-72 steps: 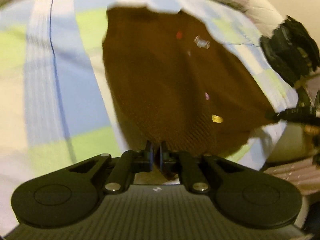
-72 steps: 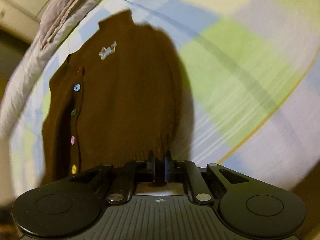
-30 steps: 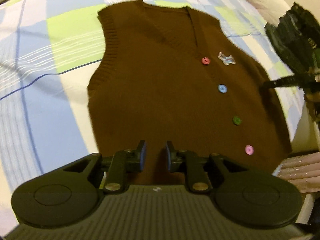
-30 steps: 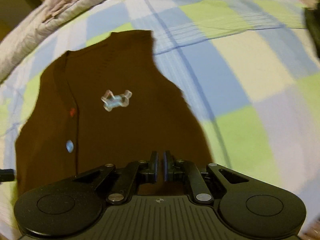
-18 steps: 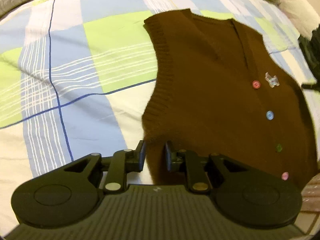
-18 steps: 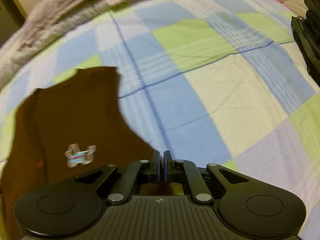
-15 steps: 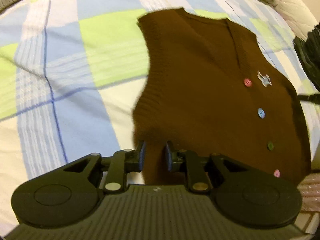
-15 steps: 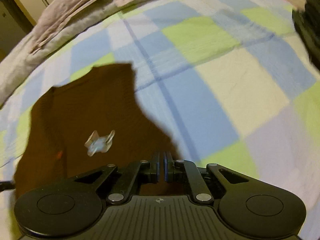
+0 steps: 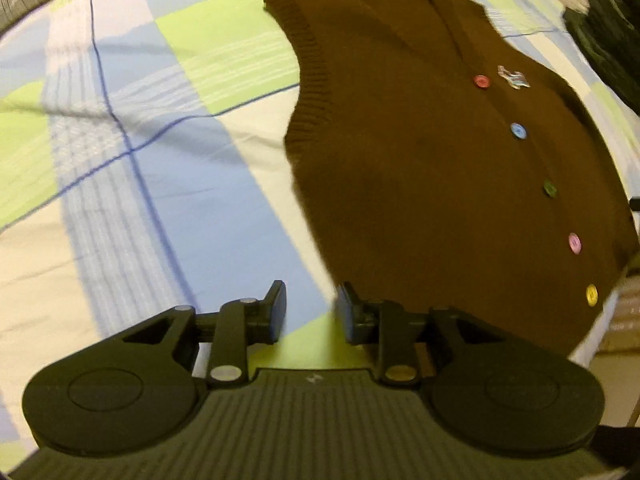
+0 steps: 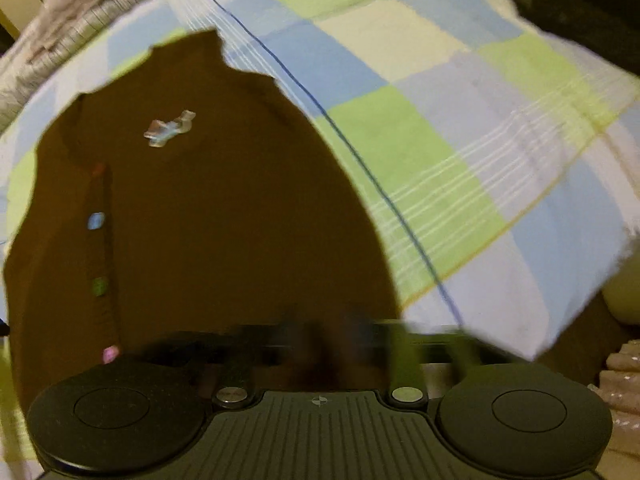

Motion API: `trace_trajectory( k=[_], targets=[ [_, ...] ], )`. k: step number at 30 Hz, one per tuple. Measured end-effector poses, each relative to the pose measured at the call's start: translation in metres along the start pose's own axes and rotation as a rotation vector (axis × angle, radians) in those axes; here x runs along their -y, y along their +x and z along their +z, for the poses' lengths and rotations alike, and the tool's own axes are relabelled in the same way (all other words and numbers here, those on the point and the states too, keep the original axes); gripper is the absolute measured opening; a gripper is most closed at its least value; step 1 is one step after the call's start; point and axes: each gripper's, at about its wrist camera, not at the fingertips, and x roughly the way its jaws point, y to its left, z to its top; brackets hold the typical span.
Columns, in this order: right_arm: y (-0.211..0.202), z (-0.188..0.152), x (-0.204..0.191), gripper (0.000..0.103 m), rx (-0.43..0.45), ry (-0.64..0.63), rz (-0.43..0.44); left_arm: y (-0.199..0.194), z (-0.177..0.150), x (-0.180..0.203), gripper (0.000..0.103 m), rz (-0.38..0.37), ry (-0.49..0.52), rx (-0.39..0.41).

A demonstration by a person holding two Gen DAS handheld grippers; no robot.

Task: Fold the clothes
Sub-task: 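Lower the vest flat onto the bed and open both grippers, then grasp the vest hem with the right gripper while the left gripper grasps the shoulder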

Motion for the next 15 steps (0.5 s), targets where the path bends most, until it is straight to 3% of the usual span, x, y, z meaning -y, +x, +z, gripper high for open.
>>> trace_trajectory(
  k=[6,10,15],
  targets=[
    [-0.039,-0.056,-0.079,0.084,0.04,-0.033,0.072,-0.047,-0.032,-0.008,0.023,-0.024,0.104,0.025],
    [-0.041,-0.089,-0.129,0.084,0.016,-0.089,0.092,-0.075,-0.05,-0.006,0.025,-0.023,0.18,0.047],
    [-0.049,-0.116,-0.164,0.084,-0.02,-0.161,0.124,-0.088,-0.064,0.001,0.032,-0.017,0.219,0.062]
  ],
)
